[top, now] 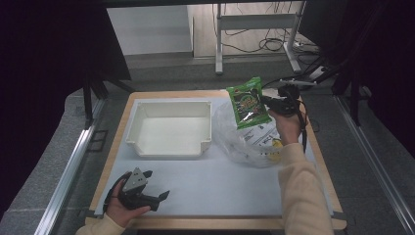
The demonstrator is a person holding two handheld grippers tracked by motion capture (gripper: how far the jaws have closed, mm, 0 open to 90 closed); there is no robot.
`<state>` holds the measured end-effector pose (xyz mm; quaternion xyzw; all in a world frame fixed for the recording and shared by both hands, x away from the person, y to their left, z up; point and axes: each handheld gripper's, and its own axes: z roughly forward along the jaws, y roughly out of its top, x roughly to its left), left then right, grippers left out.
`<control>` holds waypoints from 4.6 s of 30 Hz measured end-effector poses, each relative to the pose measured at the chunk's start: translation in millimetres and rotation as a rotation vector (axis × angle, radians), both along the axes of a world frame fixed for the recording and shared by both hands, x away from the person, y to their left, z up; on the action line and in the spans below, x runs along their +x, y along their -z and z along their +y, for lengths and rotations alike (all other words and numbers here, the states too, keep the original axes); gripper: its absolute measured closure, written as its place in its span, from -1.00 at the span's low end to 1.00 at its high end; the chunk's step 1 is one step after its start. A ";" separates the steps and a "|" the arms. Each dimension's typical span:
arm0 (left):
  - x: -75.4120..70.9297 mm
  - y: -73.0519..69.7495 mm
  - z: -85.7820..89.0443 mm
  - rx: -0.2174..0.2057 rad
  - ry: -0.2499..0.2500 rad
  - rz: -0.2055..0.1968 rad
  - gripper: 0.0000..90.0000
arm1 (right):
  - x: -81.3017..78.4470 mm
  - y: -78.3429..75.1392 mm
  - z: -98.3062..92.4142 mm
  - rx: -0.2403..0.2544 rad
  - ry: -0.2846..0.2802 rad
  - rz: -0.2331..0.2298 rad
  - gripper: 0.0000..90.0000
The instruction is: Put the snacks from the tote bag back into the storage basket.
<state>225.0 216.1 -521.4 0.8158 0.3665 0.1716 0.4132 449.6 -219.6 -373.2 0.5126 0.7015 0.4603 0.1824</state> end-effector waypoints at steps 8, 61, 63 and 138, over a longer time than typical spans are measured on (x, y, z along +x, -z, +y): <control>0.0 0.0 -0.1 0.000 0.000 0.000 -0.85 | -0.5 -4.8 10.4 -0.003 -0.019 -0.006 0.99; 0.3 -0.7 2.8 -0.008 -0.002 -0.001 -0.85 | 14.6 1.0 102.0 0.054 -0.151 0.001 0.99; 0.3 -0.8 2.9 -0.009 -0.004 -0.001 -0.85 | 15.0 1.3 103.0 0.056 -0.151 0.002 0.99; -1.9 -3.8 4.7 -0.010 -0.015 -0.019 -0.85 | 23.6 40.7 226.2 0.078 -0.220 0.081 0.99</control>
